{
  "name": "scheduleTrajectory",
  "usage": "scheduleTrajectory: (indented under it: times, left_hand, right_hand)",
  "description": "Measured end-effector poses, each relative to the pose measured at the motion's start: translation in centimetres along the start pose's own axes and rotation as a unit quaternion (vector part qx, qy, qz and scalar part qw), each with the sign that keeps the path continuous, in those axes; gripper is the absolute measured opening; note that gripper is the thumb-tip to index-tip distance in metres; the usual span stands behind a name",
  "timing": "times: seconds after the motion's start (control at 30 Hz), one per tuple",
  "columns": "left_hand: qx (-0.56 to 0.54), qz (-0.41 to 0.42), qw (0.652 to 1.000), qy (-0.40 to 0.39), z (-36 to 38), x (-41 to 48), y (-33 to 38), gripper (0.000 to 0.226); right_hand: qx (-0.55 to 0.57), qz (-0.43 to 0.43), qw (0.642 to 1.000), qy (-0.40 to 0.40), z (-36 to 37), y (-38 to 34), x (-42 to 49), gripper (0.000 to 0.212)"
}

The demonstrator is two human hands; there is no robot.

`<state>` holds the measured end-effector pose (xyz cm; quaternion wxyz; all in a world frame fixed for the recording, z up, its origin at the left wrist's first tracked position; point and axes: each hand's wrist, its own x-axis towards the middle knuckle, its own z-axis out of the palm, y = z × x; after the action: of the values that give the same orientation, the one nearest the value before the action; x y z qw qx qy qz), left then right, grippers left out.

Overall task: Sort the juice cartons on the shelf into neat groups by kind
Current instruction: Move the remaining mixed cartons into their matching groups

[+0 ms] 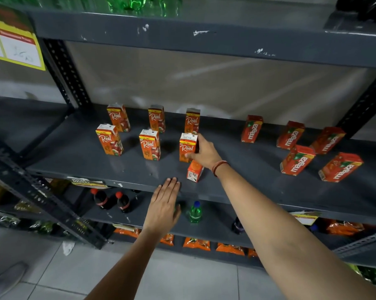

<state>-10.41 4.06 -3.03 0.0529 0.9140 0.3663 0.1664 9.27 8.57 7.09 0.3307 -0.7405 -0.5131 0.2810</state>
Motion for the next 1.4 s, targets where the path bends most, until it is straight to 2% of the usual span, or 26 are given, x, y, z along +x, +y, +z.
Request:
scheduleTrajectory:
  times: [0.07,0.17,0.3,0.37,0.5,0.57,0.63,0.67,0.73,0.87,1.07,1.17,1.4]
  left_hand:
    - [0.0,-0.003,1.0,-0.002,0.1,0.0,0.0,0.067]
    - [0.003,-0.007,1.0,-0.005,0.2,0.0,0.1,0.068]
    - [0.01,-0.01,1.0,-0.007,0.2,0.1,0.2,0.069]
    - [0.006,-0.015,1.0,-0.01,0.2,0.0,0.3,0.069]
    - [0.014,-0.017,1.0,-0.012,0.1,0.1,0.4,0.069]
    - [0.011,-0.018,1.0,-0.003,0.0,0.1,0.6,0.069]
    - [0.018,-0.023,1.0,0.005,0.1,0.1,1.0,0.068]
    - [0.025,-0.028,0.999,0.006,0.1,0.2,1.2,0.069]
    - [0.043,-0.036,0.998,-0.003,0.1,0.5,1.7,0.072]
    - [0.052,-0.037,0.998,-0.016,0.4,1.0,2.5,0.074]
    - [0.076,-0.028,0.996,-0.031,0.3,0.9,2.2,0.075]
    - [0.065,-0.031,0.997,-0.03,0.2,1.0,2.4,0.075]
    - [0.074,-0.032,0.996,-0.04,0.2,0.9,2.2,0.076]
  right_hand:
    - [-0.013,0.002,1.0,-0.004,-0.4,-0.2,0.0,0.076]
    - [-0.132,0.006,0.99,0.041,-0.6,-0.3,0.0,0.082]
    - [-0.188,0.126,0.962,0.15,0.5,-0.7,-1.3,0.1]
    - [-0.124,0.187,0.961,0.161,1.2,-0.3,-1.9,0.096]
    - [0.059,0.218,0.963,0.15,1.0,1.0,-2.8,0.054]
    - [0.158,0.243,0.946,0.145,0.3,2.2,-3.2,0.052]
    - [0.309,0.263,0.91,0.089,-0.4,3.5,-4.0,0.056]
    - [0.359,0.257,0.895,0.057,-0.7,4.0,-4.6,0.055]
    - [0.387,0.225,0.894,0.012,-1.3,5.0,-5.8,0.047]
    - [0.418,0.15,0.896,0.001,-2.2,6.0,-7.6,0.021]
    - [0.448,0.116,0.887,-0.008,-2.9,7.1,-9.4,0.038]
    - [0.429,0.095,0.898,-0.021,-3.1,7.3,-10.1,0.033]
    - [0.442,0.078,0.894,-0.017,-4.0,7.0,-11.1,0.034]
